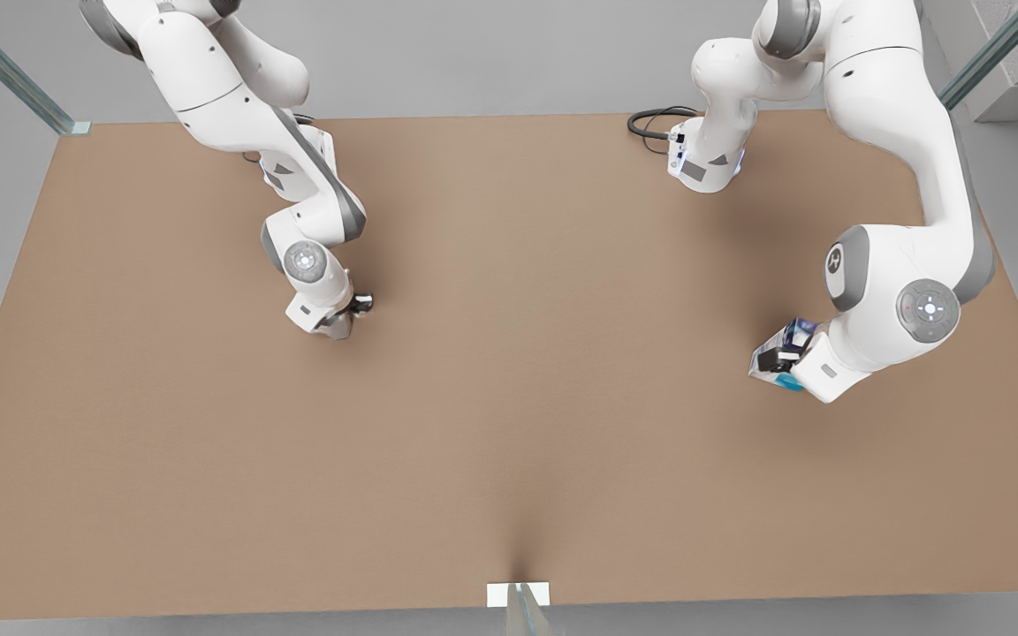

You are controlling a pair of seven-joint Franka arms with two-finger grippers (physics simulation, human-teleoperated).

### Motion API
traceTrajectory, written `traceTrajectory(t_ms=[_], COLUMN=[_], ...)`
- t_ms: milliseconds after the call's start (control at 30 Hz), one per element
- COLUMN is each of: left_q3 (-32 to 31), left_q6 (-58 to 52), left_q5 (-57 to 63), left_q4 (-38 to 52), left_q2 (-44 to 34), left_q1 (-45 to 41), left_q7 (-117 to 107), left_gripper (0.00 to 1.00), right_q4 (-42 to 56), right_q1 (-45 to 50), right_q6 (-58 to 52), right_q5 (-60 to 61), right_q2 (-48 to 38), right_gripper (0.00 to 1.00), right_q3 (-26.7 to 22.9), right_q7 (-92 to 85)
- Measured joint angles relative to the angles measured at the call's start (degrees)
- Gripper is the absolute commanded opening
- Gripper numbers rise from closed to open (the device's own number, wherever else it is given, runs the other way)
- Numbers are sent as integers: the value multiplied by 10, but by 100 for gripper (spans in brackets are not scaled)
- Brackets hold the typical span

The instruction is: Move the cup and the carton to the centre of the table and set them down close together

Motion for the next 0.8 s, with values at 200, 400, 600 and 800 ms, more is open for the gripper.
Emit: traceTrajectory(t_ms=[200, 400, 600, 800], left_q3=[1, 1, 4, 4], left_q6=[-1, -8, -19, -23], left_q5=[0, 0, 0, -1], left_q4=[0, 0, 1, 1], left_q2=[0, -1, -3, -2], left_q1=[-1, 0, -1, -2], left_q7=[0, -2, -9, -22], left_gripper=[100, 100, 100, 100], right_q4=[3, 8, 126, 254], right_q1=[-5, -5, 17, 75], right_q6=[-13, -23, -145, -191], right_q5=[-12, -10, -10, -7], right_q2=[-1, -3, -19, -5], right_gripper=[21, 21, 21, 21], right_q3=[0, 0, 6, 3], right_q7=[-1, 0, -3, 25])
